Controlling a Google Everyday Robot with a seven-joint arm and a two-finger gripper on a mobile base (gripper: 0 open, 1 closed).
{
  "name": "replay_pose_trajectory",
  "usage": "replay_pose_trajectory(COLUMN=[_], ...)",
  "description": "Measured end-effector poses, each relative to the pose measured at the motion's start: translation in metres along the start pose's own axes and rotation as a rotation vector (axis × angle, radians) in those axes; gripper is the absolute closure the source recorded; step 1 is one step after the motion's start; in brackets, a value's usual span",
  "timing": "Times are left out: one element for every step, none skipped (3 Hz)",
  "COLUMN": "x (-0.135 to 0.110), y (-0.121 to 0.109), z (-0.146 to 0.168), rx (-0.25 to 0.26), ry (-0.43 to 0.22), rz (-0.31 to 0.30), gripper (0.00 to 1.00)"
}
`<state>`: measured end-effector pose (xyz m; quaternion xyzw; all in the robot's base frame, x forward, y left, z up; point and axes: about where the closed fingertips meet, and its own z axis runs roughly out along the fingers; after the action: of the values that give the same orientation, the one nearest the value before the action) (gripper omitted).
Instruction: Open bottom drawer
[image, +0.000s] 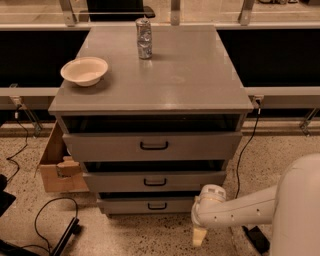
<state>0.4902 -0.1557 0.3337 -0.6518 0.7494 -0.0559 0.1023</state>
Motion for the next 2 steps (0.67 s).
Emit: replay_pose_trajectory(x=[-0.007, -0.011], y=[-0.002, -0.008], z=[0.049, 0.093], rx=[0.013, 0.007], ry=[-0.008, 0.003], rz=[-0.018, -0.034], gripper=[0.00, 0.00])
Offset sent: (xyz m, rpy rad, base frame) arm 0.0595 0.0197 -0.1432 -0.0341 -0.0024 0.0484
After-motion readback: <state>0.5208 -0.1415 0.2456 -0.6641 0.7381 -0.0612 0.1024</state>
